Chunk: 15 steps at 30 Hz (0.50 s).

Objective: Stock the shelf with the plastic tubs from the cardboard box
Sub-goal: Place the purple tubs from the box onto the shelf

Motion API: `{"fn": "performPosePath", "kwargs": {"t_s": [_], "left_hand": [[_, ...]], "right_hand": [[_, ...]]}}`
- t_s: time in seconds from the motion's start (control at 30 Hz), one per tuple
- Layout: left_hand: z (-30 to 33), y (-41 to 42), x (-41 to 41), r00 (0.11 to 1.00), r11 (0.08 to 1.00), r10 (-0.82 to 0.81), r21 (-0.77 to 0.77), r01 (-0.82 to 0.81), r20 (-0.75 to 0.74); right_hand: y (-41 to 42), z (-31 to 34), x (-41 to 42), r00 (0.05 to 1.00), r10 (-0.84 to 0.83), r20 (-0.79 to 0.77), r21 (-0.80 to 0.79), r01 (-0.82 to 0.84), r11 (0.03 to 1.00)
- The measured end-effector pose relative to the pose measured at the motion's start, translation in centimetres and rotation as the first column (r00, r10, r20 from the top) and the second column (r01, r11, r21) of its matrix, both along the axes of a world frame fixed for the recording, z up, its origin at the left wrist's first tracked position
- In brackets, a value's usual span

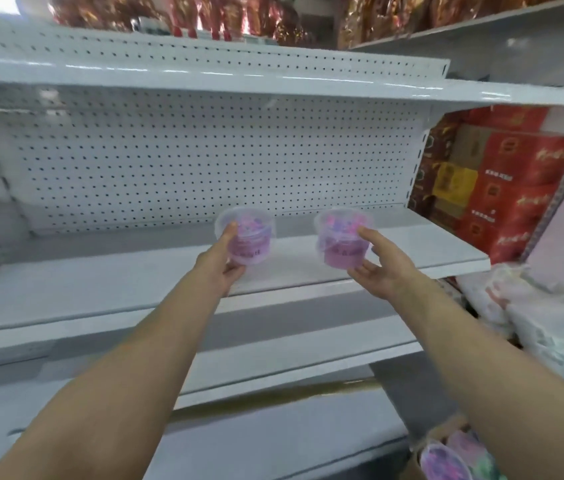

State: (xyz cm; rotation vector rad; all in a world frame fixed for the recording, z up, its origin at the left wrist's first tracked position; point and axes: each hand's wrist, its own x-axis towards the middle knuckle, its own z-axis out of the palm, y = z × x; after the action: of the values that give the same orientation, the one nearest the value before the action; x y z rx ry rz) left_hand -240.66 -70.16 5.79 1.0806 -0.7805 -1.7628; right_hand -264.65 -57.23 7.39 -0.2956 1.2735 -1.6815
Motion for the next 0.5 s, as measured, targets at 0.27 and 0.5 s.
{"fn": "performPosePath", "kwargs": {"t_s": [0.27, 0.5], "left_hand": [[-0.1, -11.9, 14.4, 0.988, 0.988, 0.151, 0.019, -0.151, 0.013], [0.5, -19.0, 24.2, 0.98, 0.98, 0.199, -0.026, -0.198, 0.019]], "right_hand": [[-14.8, 0.4, 13.4, 0.996, 0.087, 0.017, 0.012, -0.088, 0.996], [-24.4, 0.6, 24.3, 0.985, 0.168, 0.044, -0.029, -0.167, 0.986]]}}
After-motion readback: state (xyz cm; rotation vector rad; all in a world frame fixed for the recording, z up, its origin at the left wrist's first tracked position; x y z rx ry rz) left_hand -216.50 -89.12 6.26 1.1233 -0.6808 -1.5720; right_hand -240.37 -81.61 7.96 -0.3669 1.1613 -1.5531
